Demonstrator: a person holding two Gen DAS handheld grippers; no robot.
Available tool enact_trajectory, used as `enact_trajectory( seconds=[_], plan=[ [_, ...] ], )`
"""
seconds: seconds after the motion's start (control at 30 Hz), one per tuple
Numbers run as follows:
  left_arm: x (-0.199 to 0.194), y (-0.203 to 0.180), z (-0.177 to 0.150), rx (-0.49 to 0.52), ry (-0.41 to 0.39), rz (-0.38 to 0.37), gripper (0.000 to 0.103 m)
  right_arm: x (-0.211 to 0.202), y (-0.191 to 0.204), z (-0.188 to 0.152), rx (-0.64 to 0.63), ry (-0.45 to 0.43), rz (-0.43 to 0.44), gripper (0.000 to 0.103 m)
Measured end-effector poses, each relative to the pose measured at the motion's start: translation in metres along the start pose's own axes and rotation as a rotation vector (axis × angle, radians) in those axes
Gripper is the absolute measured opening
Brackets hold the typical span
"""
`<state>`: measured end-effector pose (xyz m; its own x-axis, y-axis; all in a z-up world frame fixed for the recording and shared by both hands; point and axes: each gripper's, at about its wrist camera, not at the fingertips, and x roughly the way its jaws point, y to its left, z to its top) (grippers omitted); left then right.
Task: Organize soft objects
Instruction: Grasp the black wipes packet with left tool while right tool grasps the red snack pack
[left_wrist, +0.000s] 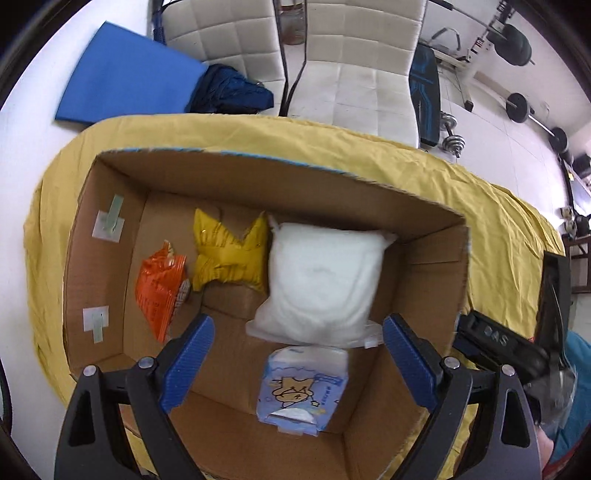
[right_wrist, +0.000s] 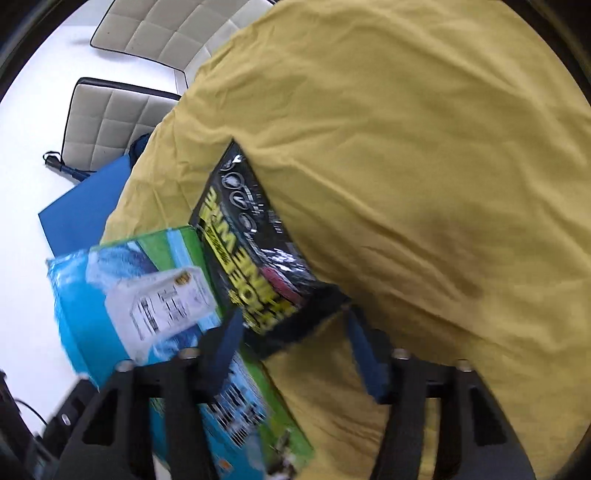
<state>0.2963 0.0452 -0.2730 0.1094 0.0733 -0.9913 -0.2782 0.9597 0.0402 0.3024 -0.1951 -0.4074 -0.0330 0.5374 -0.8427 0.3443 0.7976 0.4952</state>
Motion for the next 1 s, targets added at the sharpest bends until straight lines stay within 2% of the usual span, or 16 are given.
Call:
enact_trajectory(
  seconds=[0.03, 0.17, 0.23, 0.37, 0.5, 0.57, 0.67, 0.73, 0.8, 0.83, 1.0],
  plan=[
    [0.0, 0.001, -0.001, 0.0, -0.001, 0.0, 0.094, 0.004, 0.002, 0.0, 0.001, 0.002, -0.001, 0.032],
    [-0.009, -0.001, -0.001, 0.005, -0.019, -0.017, 0.094, 0.004, 0.007, -0.009, -0.017, -0.067, -0.014, 0.02],
    [-0.013, -0.005, 0.002, 0.014, -0.026, -0.024, 0.094, -0.004, 0.003, -0.013, -0.02, -0.096, -0.017, 0.008],
    [-0.03, -0.025, -0.001, 0.06, -0.052, -0.062, 0.094, -0.028, -0.02, -0.032, 0.003, -0.155, -0.026, 0.007],
    [-0.05, -0.065, -0.012, 0.153, -0.081, -0.121, 0.094, -0.059, -0.064, -0.065, 0.043, -0.216, -0.068, 0.007],
    [-0.056, -0.091, -0.021, 0.211, -0.081, -0.15, 0.094, -0.067, -0.089, -0.077, 0.072, -0.217, -0.076, 0.007],
    [-0.051, -0.137, -0.039, 0.304, -0.036, -0.187, 0.094, -0.078, -0.118, -0.092, 0.105, -0.182, -0.092, 0.016],
    [-0.042, -0.158, -0.048, 0.337, 0.001, -0.198, 0.094, -0.089, -0.133, -0.098, 0.109, -0.186, -0.143, 0.041],
    [-0.028, -0.178, -0.059, 0.358, 0.05, -0.202, 0.094, -0.108, -0.145, -0.103, 0.104, -0.221, -0.185, 0.054],
    [-0.02, -0.186, -0.063, 0.363, 0.068, -0.204, 0.094, -0.121, -0.152, -0.105, 0.1, -0.244, -0.215, 0.057],
    [0.01, -0.211, -0.079, 0.376, 0.138, -0.191, 0.094, -0.171, -0.187, -0.094, 0.102, -0.294, -0.311, 0.058]
  ],
)
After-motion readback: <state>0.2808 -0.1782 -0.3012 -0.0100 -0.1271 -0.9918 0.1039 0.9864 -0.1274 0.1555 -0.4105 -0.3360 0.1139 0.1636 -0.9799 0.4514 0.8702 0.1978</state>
